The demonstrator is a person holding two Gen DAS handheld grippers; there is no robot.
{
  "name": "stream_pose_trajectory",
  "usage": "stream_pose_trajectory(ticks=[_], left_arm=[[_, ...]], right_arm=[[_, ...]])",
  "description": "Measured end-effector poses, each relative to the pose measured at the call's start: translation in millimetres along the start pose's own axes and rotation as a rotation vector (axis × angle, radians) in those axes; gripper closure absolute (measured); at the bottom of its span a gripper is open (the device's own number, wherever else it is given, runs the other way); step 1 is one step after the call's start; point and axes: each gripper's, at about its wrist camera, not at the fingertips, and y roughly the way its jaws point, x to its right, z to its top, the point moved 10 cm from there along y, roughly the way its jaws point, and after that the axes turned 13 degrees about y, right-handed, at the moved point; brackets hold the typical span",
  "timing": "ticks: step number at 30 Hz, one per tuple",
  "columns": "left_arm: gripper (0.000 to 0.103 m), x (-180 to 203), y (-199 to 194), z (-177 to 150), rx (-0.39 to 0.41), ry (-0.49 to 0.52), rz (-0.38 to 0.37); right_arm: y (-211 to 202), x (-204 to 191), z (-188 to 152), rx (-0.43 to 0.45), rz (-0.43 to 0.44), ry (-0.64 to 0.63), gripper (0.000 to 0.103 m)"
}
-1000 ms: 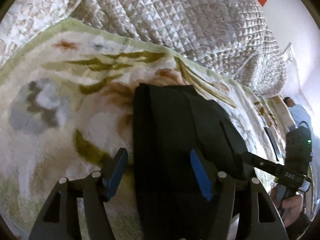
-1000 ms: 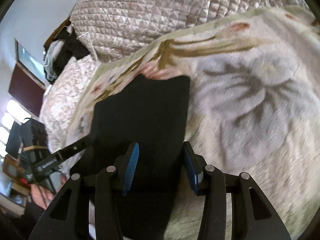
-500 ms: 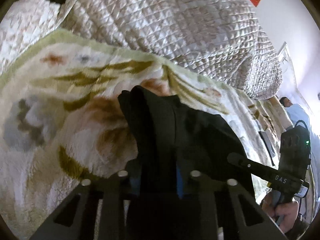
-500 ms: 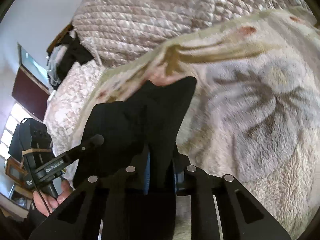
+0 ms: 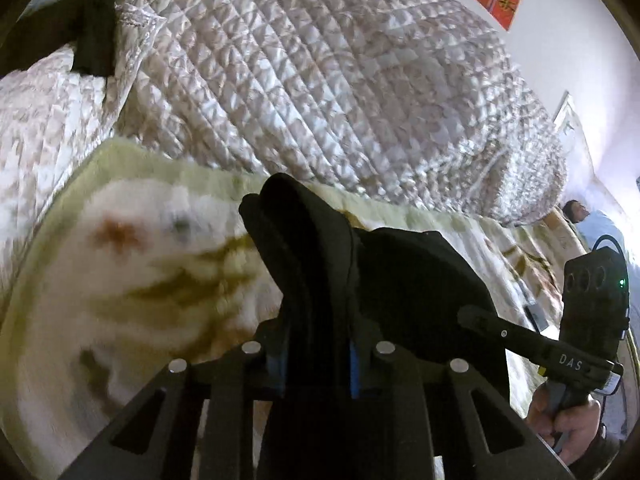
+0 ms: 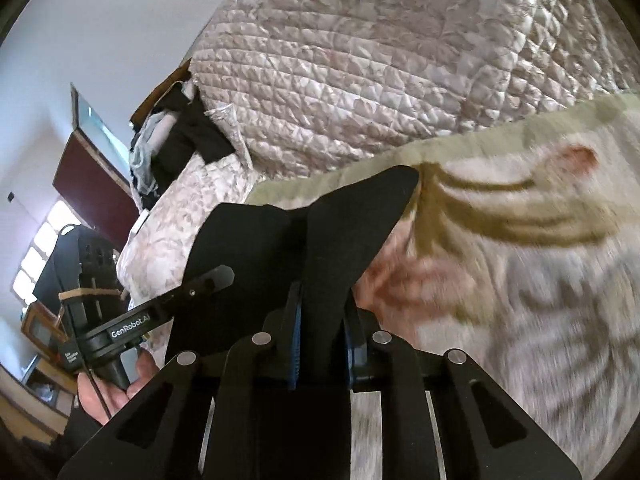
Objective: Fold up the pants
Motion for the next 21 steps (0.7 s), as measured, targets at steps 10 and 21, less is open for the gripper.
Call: stream_pose_trajectory(ticks=[10,21], left_arm=[[0.074,-67,39,-32,-0.131,-0.023,0.240],[0.074,0,-4,-63,-0.062,0.060,0.161]], right_arm=[[34,50,12,-0.015,-0.191,-0.036,0.076],[5,16,-53,-0.033,-0.267,-0.279,0.081]])
